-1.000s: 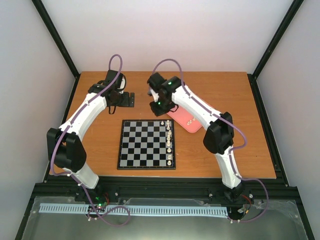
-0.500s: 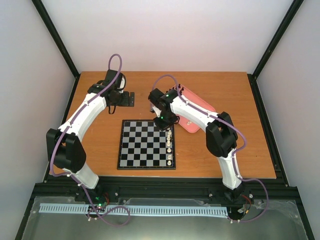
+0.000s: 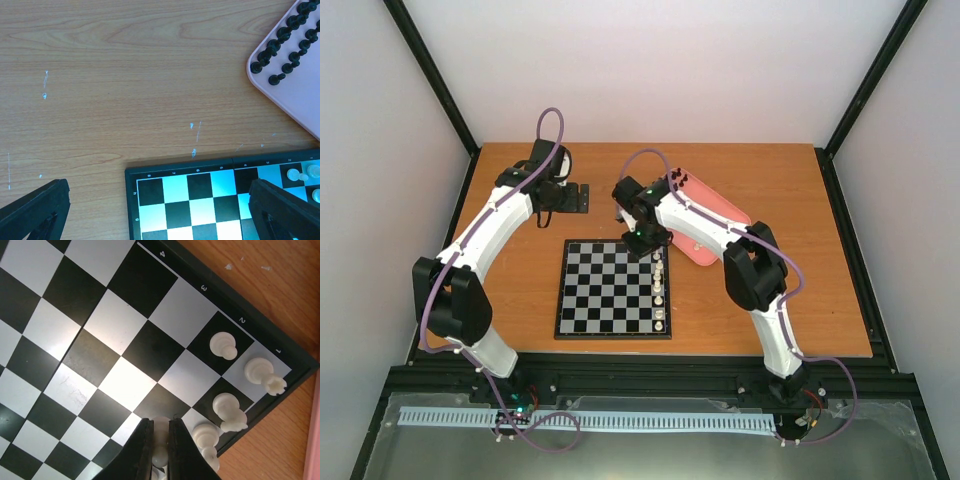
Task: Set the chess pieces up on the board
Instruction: Place the chess piece on the chessboard.
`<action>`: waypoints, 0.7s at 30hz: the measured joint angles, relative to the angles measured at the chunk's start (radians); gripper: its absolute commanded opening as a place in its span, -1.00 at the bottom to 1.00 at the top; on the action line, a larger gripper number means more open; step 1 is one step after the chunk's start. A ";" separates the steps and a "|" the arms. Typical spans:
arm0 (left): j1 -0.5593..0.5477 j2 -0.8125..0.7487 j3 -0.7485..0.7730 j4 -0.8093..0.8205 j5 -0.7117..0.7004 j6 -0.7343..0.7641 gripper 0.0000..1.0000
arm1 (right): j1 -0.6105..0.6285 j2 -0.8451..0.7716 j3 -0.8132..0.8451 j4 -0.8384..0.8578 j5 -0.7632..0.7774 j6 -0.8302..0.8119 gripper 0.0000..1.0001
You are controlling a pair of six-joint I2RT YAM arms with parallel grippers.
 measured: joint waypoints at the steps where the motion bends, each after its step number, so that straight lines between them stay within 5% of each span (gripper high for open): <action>1: 0.000 0.000 0.000 0.000 0.000 0.000 1.00 | 0.000 0.006 0.000 0.002 0.000 0.000 -0.94; 21: 0.000 0.000 0.000 0.000 -0.001 0.000 1.00 | 0.000 0.066 0.010 0.029 0.025 0.008 -0.94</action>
